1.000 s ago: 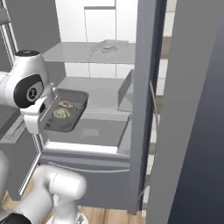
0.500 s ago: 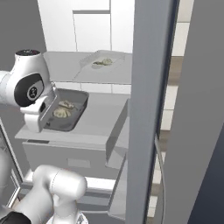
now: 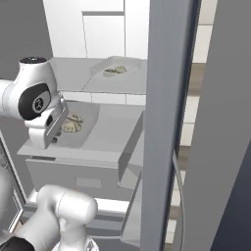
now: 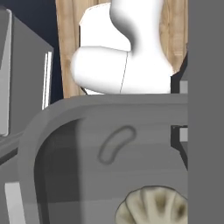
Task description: Place two dumplings into each of the tupperware containers and then place the containers in the fridge.
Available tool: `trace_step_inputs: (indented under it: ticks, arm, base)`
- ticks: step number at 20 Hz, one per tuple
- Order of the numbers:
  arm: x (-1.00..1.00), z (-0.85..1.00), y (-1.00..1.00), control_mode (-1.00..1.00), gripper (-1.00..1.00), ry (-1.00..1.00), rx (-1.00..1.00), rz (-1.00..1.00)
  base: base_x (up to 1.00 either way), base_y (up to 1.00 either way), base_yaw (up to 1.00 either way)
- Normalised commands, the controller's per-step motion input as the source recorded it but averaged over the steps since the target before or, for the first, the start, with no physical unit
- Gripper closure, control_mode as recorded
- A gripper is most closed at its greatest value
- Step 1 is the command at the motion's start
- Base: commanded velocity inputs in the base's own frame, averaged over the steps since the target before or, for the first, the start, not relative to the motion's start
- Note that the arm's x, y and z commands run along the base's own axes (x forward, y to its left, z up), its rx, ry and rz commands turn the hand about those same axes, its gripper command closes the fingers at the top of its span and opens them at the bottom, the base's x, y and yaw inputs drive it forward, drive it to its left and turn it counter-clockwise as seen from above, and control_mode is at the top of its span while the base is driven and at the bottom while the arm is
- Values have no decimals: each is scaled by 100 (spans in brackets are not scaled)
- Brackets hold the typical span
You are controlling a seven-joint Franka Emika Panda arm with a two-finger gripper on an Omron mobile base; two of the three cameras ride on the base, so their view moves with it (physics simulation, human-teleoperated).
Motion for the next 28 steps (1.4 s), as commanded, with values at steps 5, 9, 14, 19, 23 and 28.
trace_step_inputs:
  ticks: [5,9,14,19,23,28]
  arm:
    - [4,-90,0,-100,100,-8,0,0]
    - [10,-44,-20,-100,100,-44,5,7]
    - [73,-45,-12,-100,100,-17,9,3]
    - [91,-7,-1,-100,100,0,6,0]
    - [89,-18,0,-100,100,1,0,0]
    - [75,-56,6,-100,100,0,0,0]
  base:
    - [0,0,0]
    - [0,0,0]
    - [0,0,0]
    - [0,0,0]
    - [0,0,0]
    - [0,0,0]
